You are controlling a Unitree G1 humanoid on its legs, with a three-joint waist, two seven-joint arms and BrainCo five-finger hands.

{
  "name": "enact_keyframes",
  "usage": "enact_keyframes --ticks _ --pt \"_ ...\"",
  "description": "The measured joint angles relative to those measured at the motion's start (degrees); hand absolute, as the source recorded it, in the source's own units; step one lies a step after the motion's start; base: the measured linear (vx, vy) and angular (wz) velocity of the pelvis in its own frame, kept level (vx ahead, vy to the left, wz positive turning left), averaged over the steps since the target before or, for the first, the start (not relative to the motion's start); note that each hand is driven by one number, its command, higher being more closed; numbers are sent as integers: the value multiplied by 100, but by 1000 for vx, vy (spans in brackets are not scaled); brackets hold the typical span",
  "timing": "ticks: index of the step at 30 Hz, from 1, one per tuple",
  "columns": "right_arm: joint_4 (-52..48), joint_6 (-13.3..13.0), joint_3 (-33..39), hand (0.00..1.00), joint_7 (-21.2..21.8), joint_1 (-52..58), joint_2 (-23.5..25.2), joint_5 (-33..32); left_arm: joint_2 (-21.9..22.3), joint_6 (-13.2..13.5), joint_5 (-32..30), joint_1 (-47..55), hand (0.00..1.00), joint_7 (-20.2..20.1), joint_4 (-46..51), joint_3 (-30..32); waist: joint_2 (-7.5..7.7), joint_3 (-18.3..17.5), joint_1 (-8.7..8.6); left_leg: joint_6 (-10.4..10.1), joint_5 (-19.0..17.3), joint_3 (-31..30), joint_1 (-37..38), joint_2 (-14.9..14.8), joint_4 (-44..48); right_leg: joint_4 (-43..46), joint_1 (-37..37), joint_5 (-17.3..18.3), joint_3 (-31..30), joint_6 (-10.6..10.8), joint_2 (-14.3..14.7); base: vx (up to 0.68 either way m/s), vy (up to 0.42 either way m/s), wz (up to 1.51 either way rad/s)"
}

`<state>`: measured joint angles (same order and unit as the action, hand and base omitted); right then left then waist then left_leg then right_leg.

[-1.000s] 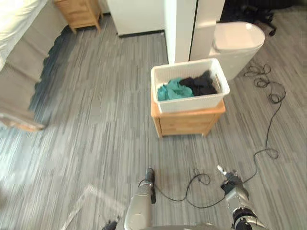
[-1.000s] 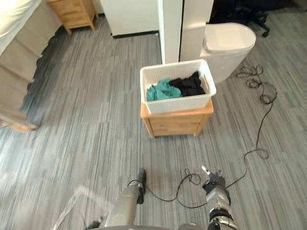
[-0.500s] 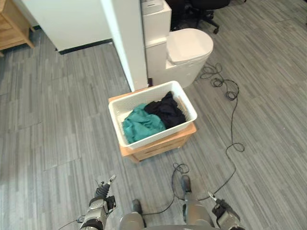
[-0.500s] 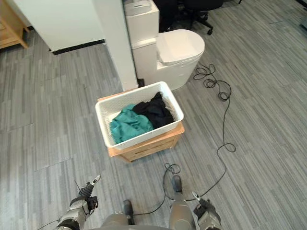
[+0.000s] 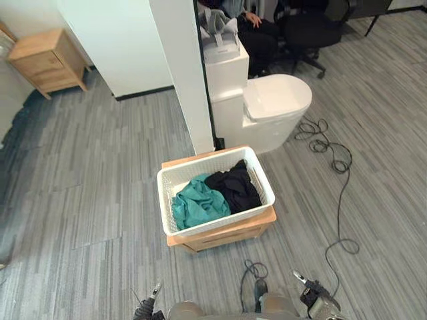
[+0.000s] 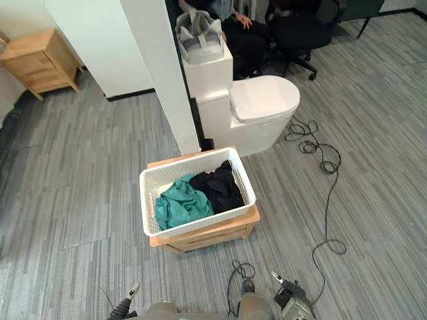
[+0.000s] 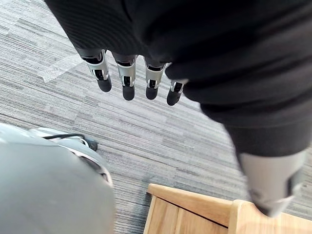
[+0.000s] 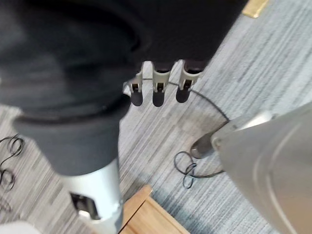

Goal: Pick up the laundry basket with both hands and put the clothes into the washing machine.

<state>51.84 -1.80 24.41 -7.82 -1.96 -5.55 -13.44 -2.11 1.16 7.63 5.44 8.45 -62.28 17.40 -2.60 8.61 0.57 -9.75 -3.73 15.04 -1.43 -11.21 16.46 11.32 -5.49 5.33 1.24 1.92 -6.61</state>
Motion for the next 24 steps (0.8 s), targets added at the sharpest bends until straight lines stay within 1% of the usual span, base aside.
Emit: enact_keyframes --ticks 1,2,3,4,6,7,8,9,10,11,12,13,14,15,16,18,20,23,24 --pt "-424 -17 -15 0 -77 70 -11 -2 10 3 84 5 0 47 25 -84 -20 -13 -12 9 -11 -118 28 195 -500 -22 -9 -16 -2 25 -49 -24 61 1" --pt "-898 -50 -76 0 -131 190 -62 -17 33 10 160 19 0 66 93 -170 -83 -57 -43 4 79 -192 55 276 -935 -22 -67 -30 -20 48 -22 -37 124 -29" --pt "-1462 -131 -190 0 -220 245 -66 -31 107 69 282 31 0 93 123 -173 -216 -99 -2 43 380 -231 -13 260 -1201 -21 -172 -60 -138 103 156 -12 240 -64" --pt "-2026 -238 -315 0 -260 264 -21 8 136 84 422 60 0 164 163 -202 -263 -188 -13 282 107 -50 23 210 -1311 -56 -281 -126 -321 212 257 -7 253 -67" --pt "-2428 -278 -382 0 -323 318 87 12 133 97 470 37 0 170 333 -232 -124 -195 -48 304 86 6 10 263 -1400 -103 -353 -185 -400 296 228 -17 151 -32" --pt "-2906 -349 -388 0 -357 401 260 74 116 166 521 21 0 193 570 -348 16 -203 -80 326 74 81 -3 374 -1435 -208 -373 -264 -476 375 131 -41 131 -15" --pt "-3163 -384 -399 0 -374 490 335 88 114 157 522 -28 0 195 770 -367 58 -223 -147 371 47 126 2 441 -1439 -288 -374 -304 -518 432 65 -41 141 -17" --pt "-3309 -398 -421 0 -383 523 349 123 104 137 525 -80 0 207 928 -333 59 -223 -163 411 17 228 20 467 -1439 -351 -385 -331 -568 474 39 -38 155 -29" --pt "-3581 -402 -541 0 -424 527 333 216 -37 124 523 -252 0 289 1303 -328 55 -221 -195 447 -4 308 45 537 -1448 -437 -376 -394 -685 540 -9 -15 138 -46" --pt "-3935 -407 -684 0 -441 500 330 245 -284 185 599 -359 0 295 1745 -325 26 -214 -232 462 -6 402 23 601 -1445 -502 -399 -489 -819 580 -50 -10 124 -56" --pt "-4091 -424 -744 0 -442 475 331 274 -405 308 605 -375 0 313 1973 -307 17 -209 -257 463 -6 474 8 619 -1445 -540 -436 -539 -924 593 -55 -29 85 -61" --pt "-4385 -450 -726 0 -441 469 353 285 -535 477 634 -366 0 341 2503 -131 2 -217 -259 481 -19 567 -39 642 -1443 -649 -484 -621 -1036 621 -62 -40 47 -44" --pt "-4667 -460 -566 0 -440 505 341 303 -508 546 656 -296 0 437 3166 143 -50 -252 -265 553 -66 564 -63 641 -1445 -836 -476 -716 -1044 624 -67 -9 33 -30" --pt "-4794 -461 -461 0 -440 506 337 328 -448 600 708 -237 0 441 3517 278 -60 -254 -256 553 -65 566 -97 643 -1446 -924 -470 -769 -1037 622 -73 49 14 -1" --pt "-5071 -465 -327 0 -446 505 336 351 -342 694 777 -94 0 450 4093 354 -81 -248 -249 554 -65 555 -159 647 -1445 -1039 -466 -831 -1026 640 -89 63 2 3" --pt "-5406 -494 -174 0 -449 488 289 465 -153 778 816 168 0 437 4695 335 -126 -246 -254 555 -64 539 -185 640 -1451 -1111 -443 -846 -967 637 -93 58 -21 8" --pt "-5639 -610 -180 0 -444 433 240 510 142 816 816 254 0 433 4944 315 -167 -242 -258 554 -64 475 -183 616 -1489 -1177 -385 -847 -907 636 -77 51 -35 13" --pt "-5658 -646 -312 0 -410 257 89 510 196 814 822 224 0 426 4941 277 -171 -236 -266 571 -48 402 -234 610 -1559 -1256 -391 -868 -834 616 -68 7 -36 12" --pt "-5657 -646 -386 0 -369 180 -66 505 160 816 821 195 0 428 4905 258 -173 -232 -271 578 -35 376 -297 617 -1553 -1268 -429 -876 -803 608 -79 -4 -30 12"
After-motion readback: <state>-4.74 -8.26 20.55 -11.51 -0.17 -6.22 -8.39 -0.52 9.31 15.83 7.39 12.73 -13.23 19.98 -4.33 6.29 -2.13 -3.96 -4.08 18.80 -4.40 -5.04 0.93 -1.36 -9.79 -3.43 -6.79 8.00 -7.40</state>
